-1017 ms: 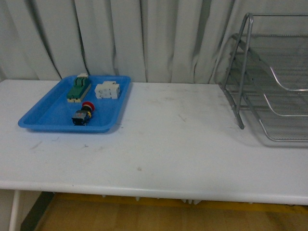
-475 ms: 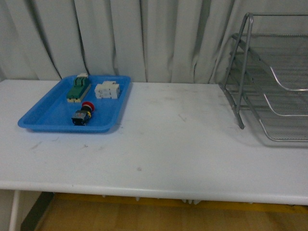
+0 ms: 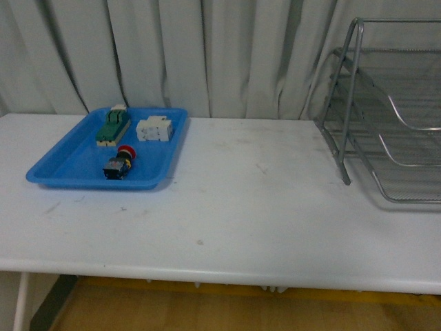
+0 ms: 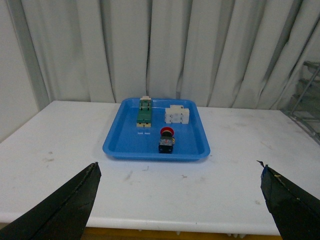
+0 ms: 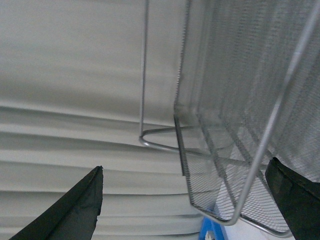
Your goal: Place button on rack with both arms
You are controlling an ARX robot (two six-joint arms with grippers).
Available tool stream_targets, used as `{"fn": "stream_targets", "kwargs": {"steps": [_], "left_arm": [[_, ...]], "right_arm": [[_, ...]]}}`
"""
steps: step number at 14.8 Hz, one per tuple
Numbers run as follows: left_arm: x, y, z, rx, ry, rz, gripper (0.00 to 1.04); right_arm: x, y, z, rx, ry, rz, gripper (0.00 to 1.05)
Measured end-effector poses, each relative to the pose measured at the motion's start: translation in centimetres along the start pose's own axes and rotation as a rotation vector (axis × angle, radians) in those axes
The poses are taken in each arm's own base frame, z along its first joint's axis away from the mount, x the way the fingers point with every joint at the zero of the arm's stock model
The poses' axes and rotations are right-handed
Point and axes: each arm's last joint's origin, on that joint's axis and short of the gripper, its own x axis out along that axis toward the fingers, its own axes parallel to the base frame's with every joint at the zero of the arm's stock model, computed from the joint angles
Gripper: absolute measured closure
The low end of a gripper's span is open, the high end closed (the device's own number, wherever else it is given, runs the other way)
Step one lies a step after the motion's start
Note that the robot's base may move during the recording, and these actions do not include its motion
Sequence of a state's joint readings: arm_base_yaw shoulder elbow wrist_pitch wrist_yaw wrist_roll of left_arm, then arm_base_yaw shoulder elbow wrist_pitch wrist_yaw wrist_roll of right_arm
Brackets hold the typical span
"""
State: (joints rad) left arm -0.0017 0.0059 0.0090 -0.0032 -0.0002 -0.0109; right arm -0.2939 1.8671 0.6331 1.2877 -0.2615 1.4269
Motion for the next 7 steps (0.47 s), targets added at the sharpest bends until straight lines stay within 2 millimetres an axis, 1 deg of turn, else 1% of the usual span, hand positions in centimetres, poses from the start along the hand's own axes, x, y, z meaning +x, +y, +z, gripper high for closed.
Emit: {"fn": "stream_targets", "kwargs": {"steps": [2,3,7], "left_arm": [[0.0,0.0,0.0,0.0,0.0,0.0,0.07],[0.0,0.0,0.0,0.0,0.0,0.0,0.07],[0.0,0.0,0.0,0.0,0.0,0.0,0.07]], "right_arm": [[0.9,-2.8,0.1,0.113,0.02,-0.072,0.06],[1.3,-3.6,0.1,0.13,0.036,-0.09,0.06],[1.4,-6.5,-0.3,0.211,0.101,-0.165,0.06]]}}
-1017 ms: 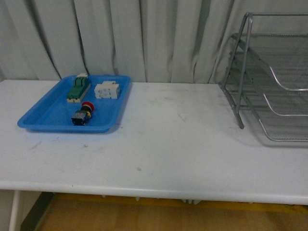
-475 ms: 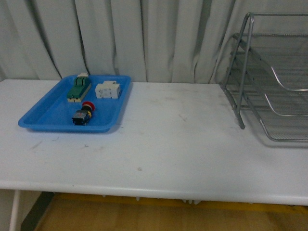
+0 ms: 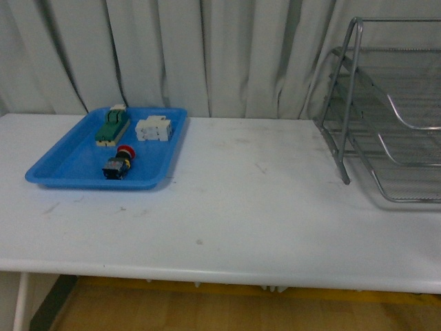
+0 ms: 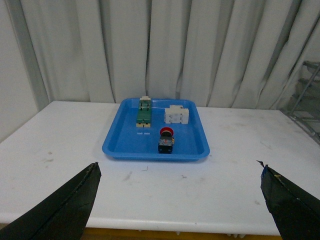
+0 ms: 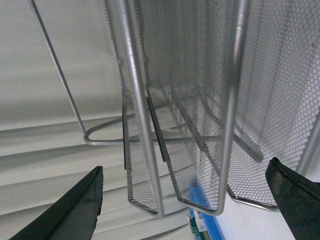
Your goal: Place button on rack with both arms
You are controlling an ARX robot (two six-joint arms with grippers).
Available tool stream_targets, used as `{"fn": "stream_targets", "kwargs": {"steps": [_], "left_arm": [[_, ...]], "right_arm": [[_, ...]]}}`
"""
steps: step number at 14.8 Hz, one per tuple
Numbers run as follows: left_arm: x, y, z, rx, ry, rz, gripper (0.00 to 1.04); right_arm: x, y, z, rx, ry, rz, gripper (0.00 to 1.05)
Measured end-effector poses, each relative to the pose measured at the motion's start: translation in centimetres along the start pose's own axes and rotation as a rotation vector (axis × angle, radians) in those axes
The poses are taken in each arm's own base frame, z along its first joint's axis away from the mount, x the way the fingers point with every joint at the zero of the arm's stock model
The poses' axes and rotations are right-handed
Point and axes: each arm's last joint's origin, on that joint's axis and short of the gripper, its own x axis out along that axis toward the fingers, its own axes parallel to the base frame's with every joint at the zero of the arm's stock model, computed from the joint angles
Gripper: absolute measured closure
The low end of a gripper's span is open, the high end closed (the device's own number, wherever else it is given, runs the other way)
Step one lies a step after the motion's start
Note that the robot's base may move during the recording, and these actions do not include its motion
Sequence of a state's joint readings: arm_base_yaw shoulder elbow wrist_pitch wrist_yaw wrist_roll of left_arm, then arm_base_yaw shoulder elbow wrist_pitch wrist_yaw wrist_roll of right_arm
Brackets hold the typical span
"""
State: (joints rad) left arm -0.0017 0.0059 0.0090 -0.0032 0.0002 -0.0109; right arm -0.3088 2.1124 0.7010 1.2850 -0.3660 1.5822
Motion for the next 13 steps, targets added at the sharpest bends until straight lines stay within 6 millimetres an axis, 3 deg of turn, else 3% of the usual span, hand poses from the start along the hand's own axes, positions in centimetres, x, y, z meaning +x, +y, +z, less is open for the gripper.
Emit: {"fn": "stream_targets", "kwargs": {"steps": [4,13], "left_arm": [[0.0,0.0,0.0,0.0,0.0,0.0,0.07],[0.0,0.0,0.0,0.0,0.0,0.0,0.07]], "right_arm": [[0.0,-1.6,1.2,0.029,0.007,-0.039,0.06],[2.6,-1.8,2.6,-0.062,0.072,0.005,0.06]]}}
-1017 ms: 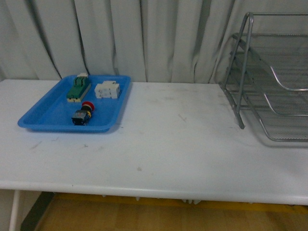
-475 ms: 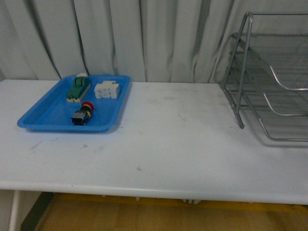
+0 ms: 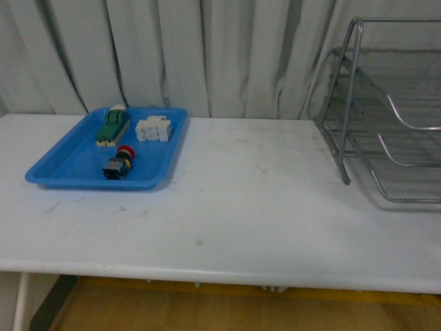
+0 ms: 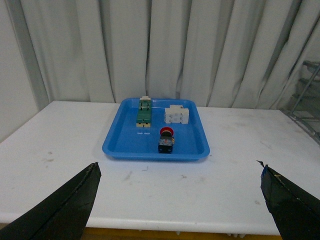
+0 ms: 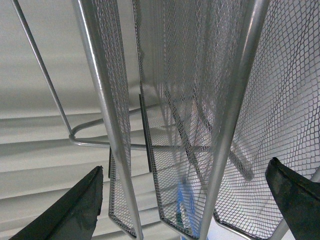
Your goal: Place button on rack with both arms
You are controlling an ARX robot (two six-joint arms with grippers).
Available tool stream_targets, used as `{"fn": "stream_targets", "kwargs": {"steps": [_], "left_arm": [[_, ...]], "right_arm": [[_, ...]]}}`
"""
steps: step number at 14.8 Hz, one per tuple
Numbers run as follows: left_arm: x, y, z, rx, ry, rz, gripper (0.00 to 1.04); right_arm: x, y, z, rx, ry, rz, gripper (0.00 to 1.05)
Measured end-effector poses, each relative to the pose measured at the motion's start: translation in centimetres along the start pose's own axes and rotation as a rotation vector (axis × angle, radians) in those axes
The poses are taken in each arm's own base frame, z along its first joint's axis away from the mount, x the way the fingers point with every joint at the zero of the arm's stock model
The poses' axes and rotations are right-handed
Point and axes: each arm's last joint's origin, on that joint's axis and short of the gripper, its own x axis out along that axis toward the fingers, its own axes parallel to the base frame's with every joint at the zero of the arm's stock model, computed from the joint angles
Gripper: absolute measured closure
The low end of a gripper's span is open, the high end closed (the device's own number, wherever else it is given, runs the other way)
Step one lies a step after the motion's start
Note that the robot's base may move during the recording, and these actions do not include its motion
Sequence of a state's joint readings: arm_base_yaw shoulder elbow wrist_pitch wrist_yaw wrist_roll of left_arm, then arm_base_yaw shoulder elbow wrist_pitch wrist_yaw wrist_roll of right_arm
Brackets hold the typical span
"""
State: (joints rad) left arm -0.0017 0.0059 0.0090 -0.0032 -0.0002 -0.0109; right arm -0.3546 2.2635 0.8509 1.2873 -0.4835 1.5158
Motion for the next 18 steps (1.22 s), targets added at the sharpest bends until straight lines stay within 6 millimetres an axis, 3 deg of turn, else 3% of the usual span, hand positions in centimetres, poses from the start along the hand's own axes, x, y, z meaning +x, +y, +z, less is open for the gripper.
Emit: {"fn": "stream_targets", "kwargs": {"steps": [4,8,14,18], "left_arm": [[0.0,0.0,0.0,0.0,0.0,0.0,0.07],[0.0,0.0,0.0,0.0,0.0,0.0,0.07],[0.0,0.0,0.0,0.0,0.0,0.0,0.07],[0.0,0.0,0.0,0.0,0.0,0.0,0.07]], "right_arm": [[0.6,-0.6,0.6,-0.029,0.005,-0.001,0.06],[1.2,0.1,1.2,-0.065,0.005,0.03,0.06],[1.7,-0.3,1.3,-0.09,0.016,0.031,0.13],[1.5,-0.9,0.8,-0.1,0.031,0.019,0.11]]}}
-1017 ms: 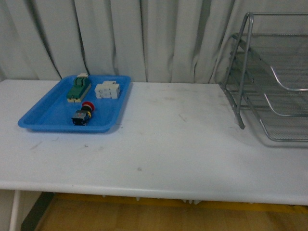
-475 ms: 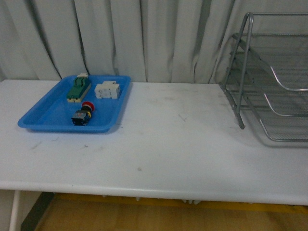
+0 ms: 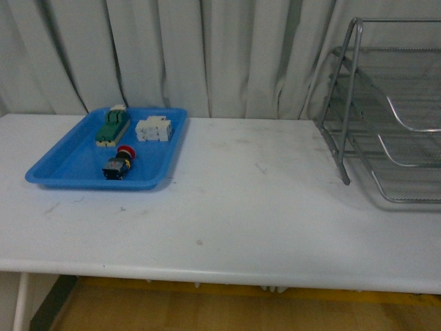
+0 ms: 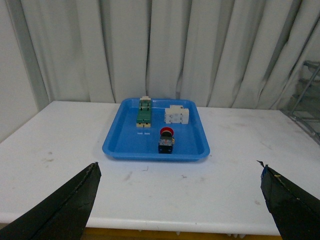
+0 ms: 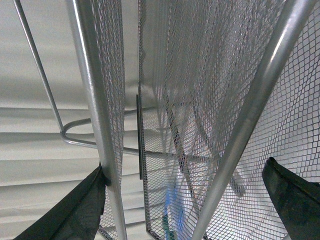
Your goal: Place button on rack with both arms
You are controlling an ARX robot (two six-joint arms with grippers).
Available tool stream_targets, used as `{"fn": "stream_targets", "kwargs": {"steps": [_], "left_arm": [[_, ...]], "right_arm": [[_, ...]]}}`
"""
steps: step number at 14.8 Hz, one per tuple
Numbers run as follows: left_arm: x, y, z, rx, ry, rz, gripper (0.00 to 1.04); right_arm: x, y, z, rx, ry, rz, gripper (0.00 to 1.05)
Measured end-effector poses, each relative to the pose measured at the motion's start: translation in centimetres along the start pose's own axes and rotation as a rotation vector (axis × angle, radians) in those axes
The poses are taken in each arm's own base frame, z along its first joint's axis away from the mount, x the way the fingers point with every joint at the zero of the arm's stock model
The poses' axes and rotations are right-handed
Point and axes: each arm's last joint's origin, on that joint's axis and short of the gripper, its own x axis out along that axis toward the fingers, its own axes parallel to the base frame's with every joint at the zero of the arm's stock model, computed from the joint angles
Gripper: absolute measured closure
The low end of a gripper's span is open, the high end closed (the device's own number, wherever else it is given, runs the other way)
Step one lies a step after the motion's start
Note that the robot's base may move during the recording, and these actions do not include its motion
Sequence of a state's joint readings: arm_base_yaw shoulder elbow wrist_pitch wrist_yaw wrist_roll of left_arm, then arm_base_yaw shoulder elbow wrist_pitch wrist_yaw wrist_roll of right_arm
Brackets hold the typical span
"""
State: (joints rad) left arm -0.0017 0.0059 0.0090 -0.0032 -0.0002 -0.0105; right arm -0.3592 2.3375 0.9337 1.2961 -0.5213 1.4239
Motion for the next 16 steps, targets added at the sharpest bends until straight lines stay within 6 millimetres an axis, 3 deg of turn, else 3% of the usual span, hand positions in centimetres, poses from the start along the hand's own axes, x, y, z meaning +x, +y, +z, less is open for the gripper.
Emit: {"fn": "stream_targets", "kwargs": {"steps": [16], "left_arm": [[0.0,0.0,0.0,0.0,0.0,0.0,0.07]], "right_arm": [[-1.3,-0.1,-0.9,0.087,0.063,-0.029,0.07]]}}
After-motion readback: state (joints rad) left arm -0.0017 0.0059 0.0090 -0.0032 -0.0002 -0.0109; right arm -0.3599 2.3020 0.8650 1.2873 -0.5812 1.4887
